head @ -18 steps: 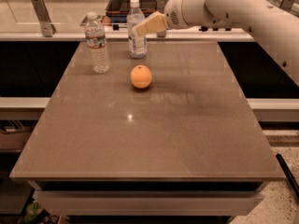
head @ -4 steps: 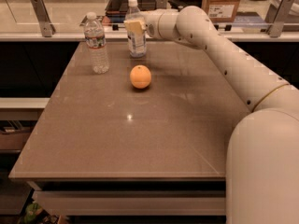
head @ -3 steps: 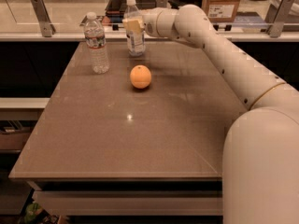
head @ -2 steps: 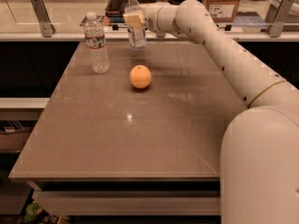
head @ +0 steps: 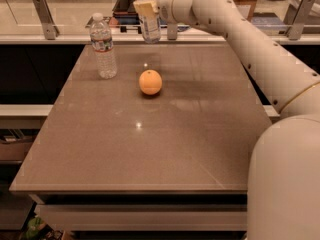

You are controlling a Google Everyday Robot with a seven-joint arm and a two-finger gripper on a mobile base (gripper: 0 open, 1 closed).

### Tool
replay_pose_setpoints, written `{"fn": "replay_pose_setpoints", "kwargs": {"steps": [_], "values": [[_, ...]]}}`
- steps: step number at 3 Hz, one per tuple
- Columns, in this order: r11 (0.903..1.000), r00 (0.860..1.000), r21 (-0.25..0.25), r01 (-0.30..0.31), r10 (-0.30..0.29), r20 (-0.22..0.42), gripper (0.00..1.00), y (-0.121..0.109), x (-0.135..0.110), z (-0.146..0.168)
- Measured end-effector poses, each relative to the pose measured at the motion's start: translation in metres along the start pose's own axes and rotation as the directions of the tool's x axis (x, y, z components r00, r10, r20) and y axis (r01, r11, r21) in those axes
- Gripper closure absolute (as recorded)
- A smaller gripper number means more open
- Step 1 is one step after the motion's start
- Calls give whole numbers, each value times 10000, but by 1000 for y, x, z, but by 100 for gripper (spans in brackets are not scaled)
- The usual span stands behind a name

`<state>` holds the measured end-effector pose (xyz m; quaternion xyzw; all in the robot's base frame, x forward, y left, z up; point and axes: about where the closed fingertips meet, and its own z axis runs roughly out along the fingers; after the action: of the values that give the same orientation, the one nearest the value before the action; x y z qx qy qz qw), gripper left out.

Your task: Pick blue plastic bottle

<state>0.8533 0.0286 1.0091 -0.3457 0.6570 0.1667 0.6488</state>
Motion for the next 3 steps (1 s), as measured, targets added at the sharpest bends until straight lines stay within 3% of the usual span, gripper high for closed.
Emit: {"fn": "replay_pose_setpoints", "kwargs": {"steps": [3], "values": [[9944, 9929, 158, 1041, -1048, 565, 100, 5, -63, -41]]}}
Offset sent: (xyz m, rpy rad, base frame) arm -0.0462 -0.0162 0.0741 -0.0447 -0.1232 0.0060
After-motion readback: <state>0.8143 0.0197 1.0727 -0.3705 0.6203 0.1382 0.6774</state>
